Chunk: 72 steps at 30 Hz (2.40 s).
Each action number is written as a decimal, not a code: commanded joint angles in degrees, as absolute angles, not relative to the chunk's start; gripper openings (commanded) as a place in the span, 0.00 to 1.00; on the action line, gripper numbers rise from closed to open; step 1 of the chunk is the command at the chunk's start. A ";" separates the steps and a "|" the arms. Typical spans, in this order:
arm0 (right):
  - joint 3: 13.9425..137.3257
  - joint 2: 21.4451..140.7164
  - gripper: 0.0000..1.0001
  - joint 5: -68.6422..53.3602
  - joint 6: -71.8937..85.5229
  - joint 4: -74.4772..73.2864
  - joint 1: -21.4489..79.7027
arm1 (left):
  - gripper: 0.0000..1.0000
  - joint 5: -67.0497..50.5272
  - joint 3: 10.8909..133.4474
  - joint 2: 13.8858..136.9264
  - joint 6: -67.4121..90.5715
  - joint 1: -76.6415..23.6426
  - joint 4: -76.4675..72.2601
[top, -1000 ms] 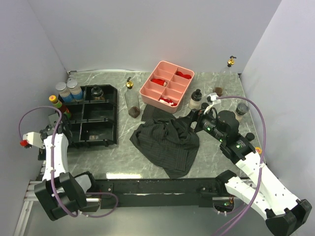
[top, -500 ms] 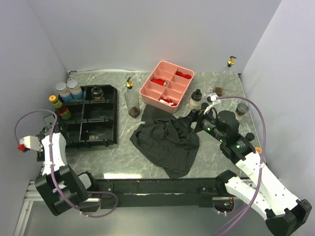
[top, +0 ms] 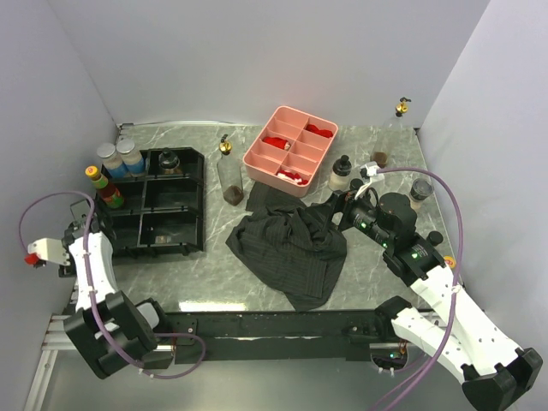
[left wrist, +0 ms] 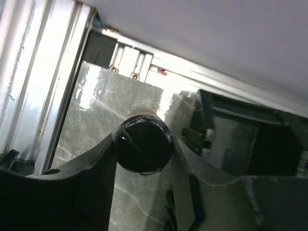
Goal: Organize the condiment bottles
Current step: Pick up the bottle from the corner of the board, then place the bottle in the storage box.
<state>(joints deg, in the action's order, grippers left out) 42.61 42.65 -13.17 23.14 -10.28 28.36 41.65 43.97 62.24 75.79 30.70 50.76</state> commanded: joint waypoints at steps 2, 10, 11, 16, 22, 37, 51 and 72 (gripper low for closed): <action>42.36 41.92 1.00 -13.54 23.29 -8.26 28.65 | 0.01 45.35 51.32 58.36 72.96 30.94 54.23; 42.71 41.84 1.00 -13.71 23.29 -8.26 28.57 | 0.01 43.16 57.21 55.90 60.91 27.17 48.62; 42.71 41.92 1.00 -13.71 23.38 -8.26 28.65 | 0.01 42.89 57.48 55.90 60.21 26.46 47.91; 42.89 42.10 1.00 -13.71 23.20 -8.52 28.57 | 0.01 44.74 56.52 57.82 57.66 19.53 42.46; 42.89 41.75 1.00 -13.27 23.03 -8.70 28.65 | 0.01 43.41 54.05 62.57 58.53 17.49 37.79; 42.54 41.57 1.00 -13.45 22.85 -8.52 28.57 | 0.01 42.80 45.35 67.14 57.65 17.40 23.55; 42.01 40.08 1.00 -13.62 22.06 -8.96 28.57 | 0.77 43.95 48.16 70.50 59.77 17.31 29.61; 46.23 42.89 1.00 -11.35 24.78 -14.50 28.65 | 0.99 3.50 54.05 46.24 33.76 17.23 23.83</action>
